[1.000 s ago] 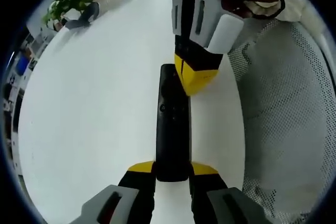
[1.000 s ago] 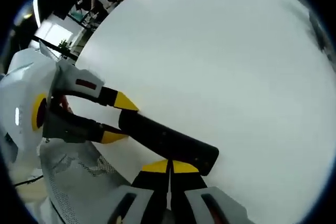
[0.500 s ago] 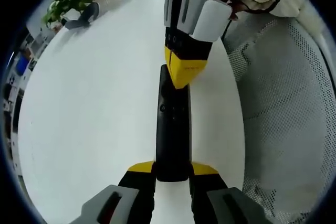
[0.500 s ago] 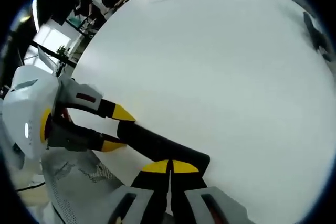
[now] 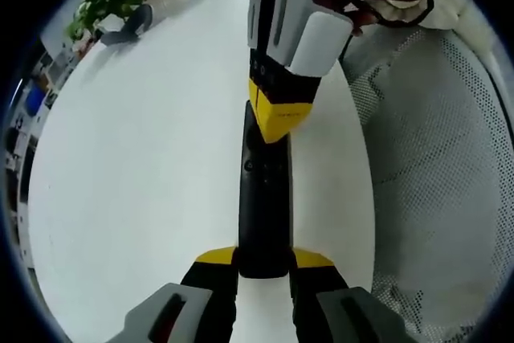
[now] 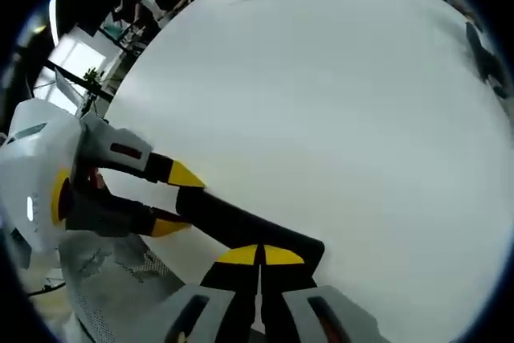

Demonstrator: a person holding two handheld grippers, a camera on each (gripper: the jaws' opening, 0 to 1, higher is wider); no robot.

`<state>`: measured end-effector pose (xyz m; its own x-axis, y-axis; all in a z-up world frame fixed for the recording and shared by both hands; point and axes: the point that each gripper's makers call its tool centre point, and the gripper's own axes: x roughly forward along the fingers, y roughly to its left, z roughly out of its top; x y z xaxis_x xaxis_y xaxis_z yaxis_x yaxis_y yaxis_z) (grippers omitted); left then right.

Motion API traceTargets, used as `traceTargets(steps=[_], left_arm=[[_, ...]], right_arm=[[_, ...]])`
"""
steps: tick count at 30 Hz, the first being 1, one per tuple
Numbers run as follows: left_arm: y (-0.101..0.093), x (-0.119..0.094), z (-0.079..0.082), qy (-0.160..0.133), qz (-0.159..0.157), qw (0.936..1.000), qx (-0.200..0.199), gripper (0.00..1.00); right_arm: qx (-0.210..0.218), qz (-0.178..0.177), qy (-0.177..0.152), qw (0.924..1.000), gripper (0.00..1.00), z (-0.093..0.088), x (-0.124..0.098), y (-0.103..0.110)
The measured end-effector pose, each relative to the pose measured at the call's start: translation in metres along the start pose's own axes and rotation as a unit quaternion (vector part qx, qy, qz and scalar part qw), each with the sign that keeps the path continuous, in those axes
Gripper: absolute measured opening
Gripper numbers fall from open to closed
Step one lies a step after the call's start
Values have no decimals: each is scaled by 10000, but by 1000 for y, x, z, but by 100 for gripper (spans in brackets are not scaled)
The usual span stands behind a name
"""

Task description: Press the specified remote control buttons in sequence, fully releasing each button before pressing the next.

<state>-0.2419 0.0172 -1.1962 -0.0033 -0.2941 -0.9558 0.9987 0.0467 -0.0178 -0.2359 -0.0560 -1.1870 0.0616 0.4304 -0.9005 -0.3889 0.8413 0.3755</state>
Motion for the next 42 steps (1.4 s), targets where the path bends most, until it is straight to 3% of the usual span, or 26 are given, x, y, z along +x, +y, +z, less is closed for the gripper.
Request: traceTargets(steps=[8, 16, 23, 31, 37, 42], left_arm=[[0, 0, 0, -106, -4, 9999, 42, 24], [1, 0, 0, -127, -32, 9999, 57, 24], [1, 0, 0, -141, -45, 9999, 52, 24], [1, 0, 0, -115, -13, 9999, 29, 24], [0, 0, 0, -183, 25, 9998, 19, 24], [-1, 1, 2, -36, 65, 9999, 113, 24]], right_arm=[[153, -65, -83, 9998, 0, 0, -1, 0], [-89, -122, 44, 9999, 0, 0, -1, 1], [-8, -61, 3, 10000, 0, 2, -1, 0], [-277, -235, 11, 9993, 0, 2, 1, 1], [-232, -199, 46, 9995, 0, 4, 2, -1], [-212, -210, 51, 9995, 0, 4, 2, 0]])
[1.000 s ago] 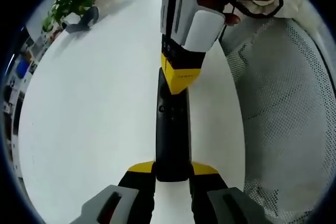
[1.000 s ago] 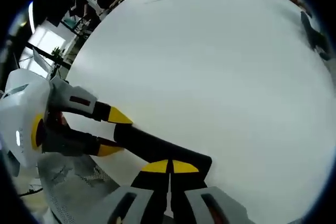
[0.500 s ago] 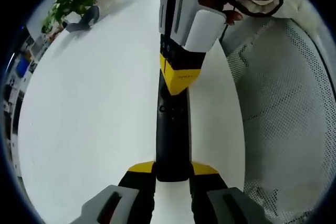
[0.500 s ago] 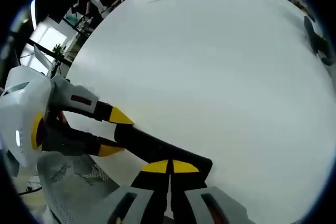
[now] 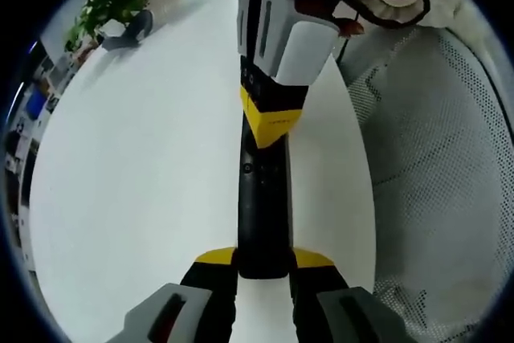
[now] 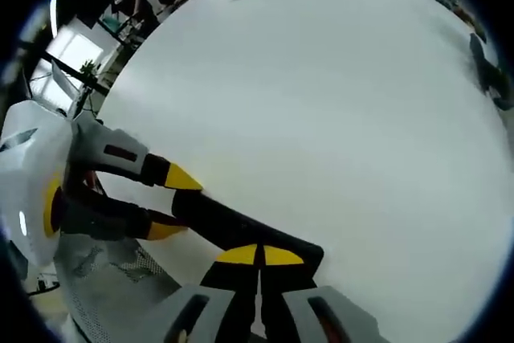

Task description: Press the specified remote control buttons in sequence, fully releasing each button before pressing the next.

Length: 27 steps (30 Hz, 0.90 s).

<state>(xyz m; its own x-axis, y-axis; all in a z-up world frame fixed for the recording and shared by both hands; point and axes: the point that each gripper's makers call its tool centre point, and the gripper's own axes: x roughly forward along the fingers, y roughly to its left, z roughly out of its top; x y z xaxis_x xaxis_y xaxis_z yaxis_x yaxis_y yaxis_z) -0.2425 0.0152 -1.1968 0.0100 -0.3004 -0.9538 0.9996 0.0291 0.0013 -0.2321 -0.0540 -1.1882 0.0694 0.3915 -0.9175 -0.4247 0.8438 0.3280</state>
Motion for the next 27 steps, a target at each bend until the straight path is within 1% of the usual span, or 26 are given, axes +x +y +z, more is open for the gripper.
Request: traceTargets(steps=[3, 6, 13, 20, 21, 25, 27], left_arm=[[1, 0, 0, 87, -6, 10000, 37, 25], [1, 0, -1, 93, 7, 9999, 45, 25], [1, -1, -2, -121, 24, 9999, -23, 24], [2, -1, -1, -173, -37, 9998, -78, 24], [2, -1, -1, -186, -43, 9998, -96, 24], [2, -1, -1, -239, -36, 9996, -129, 24], [2, -2, -1, -275, -27, 9995, -151, 24]], right_arm=[[-66, -54, -20, 10000, 0, 1, 1, 0], [-38, -48, -22, 10000, 0, 1, 1, -1], [102, 63, -74, 9999, 0, 1, 0, -1], [198, 52, -97, 9997, 0, 1, -1, -1], [268, 55, -104, 9996, 0, 0, -1, -1], [278, 24, -83, 9996, 0, 0, -2, 0], [168, -18, -34, 9999, 0, 0, -2, 2]])
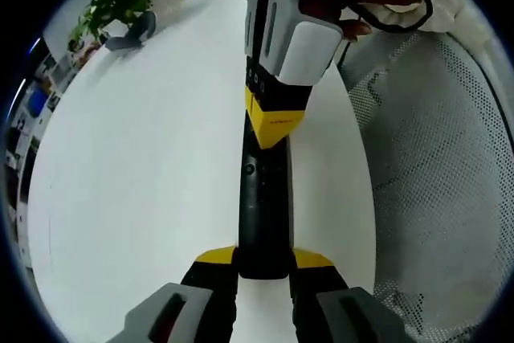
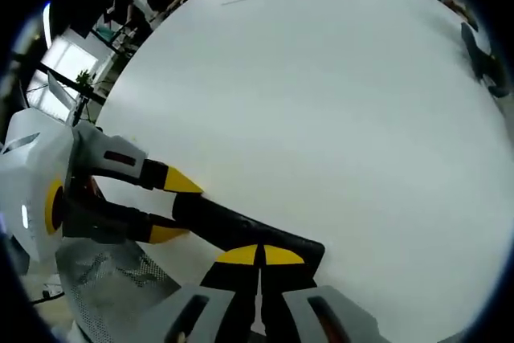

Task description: Press the specified remote control buttons in sequence, fully releasing each button before pressing the next.

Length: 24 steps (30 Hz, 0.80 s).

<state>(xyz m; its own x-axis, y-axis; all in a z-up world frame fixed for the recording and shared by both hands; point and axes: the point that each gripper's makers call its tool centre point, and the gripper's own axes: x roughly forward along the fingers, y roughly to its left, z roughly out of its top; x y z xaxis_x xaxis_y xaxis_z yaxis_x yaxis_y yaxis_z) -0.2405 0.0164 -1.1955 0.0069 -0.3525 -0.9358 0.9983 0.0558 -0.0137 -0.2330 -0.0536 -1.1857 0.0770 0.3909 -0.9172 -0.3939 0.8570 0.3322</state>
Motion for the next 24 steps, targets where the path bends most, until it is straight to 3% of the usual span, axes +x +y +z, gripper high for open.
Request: traceTargets(steps=[5, 12, 24], left_arm=[[0, 0, 0, -4, -1, 10000, -9, 24], [0, 1, 1, 127, -22, 9999, 59, 24], [0, 1, 0, 157, -38, 9999, 37, 24]], right_arm=[[54, 132, 60, 9999, 0, 0, -1, 3], [140, 288, -100, 9994, 0, 9, -9, 6], [43, 368, -7, 9993, 0, 23, 0, 14]])
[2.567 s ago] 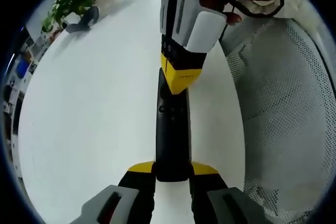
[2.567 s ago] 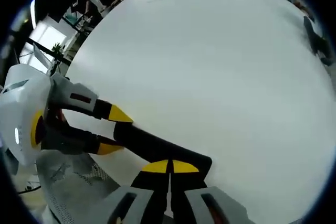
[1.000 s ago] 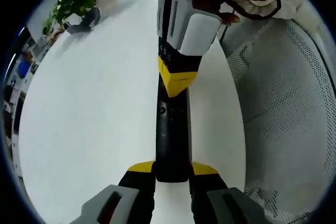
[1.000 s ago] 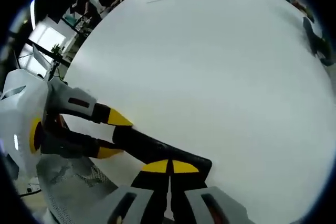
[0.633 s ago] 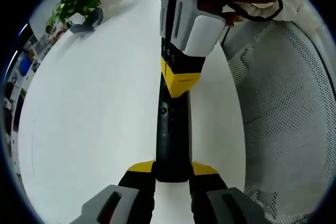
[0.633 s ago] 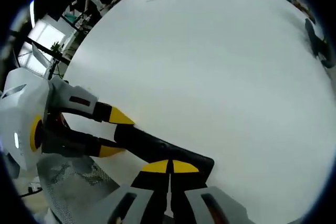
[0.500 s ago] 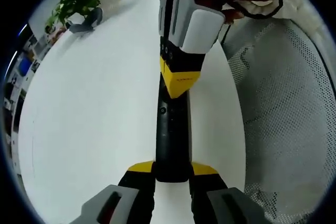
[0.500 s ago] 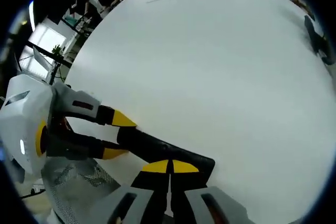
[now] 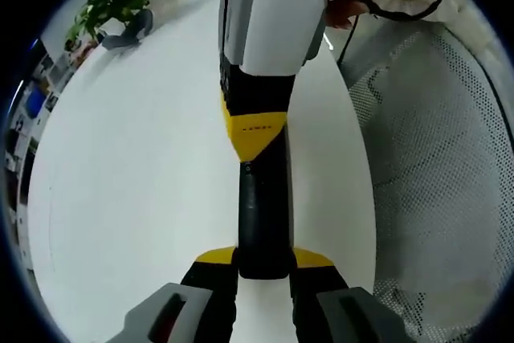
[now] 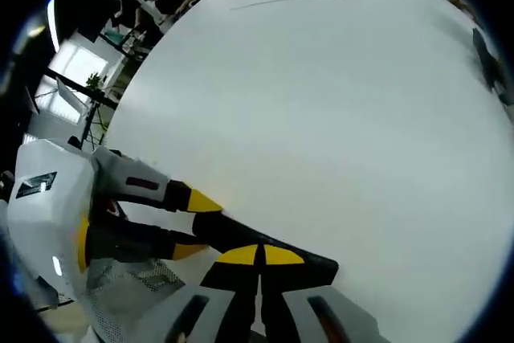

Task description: Press the specified remote control buttons in sequence, fully releasing each button before pressing the next.

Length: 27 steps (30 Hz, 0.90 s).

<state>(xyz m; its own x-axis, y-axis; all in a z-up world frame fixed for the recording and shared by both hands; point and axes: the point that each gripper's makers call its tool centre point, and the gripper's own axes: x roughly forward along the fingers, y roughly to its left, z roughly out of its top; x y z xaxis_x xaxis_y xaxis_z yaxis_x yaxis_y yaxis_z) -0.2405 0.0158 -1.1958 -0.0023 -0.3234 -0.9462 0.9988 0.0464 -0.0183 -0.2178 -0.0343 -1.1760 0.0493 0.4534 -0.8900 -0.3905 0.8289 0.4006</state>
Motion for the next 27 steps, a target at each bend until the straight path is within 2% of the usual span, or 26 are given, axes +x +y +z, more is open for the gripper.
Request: traceTargets(steps=[10, 17, 27], left_arm=[[1, 0, 0, 35, 7, 10000, -52, 24], [1, 0, 0, 45, 10, 10000, -68, 24], [1, 1, 0, 47, 8, 9999, -112, 24]], right_arm=[[-43, -44, 164, 9998, 0, -6, 12, -3], [-119, -109, 86, 9998, 0, -3, 12, -2], [-73, -95, 225, 9997, 0, -2, 14, -3]])
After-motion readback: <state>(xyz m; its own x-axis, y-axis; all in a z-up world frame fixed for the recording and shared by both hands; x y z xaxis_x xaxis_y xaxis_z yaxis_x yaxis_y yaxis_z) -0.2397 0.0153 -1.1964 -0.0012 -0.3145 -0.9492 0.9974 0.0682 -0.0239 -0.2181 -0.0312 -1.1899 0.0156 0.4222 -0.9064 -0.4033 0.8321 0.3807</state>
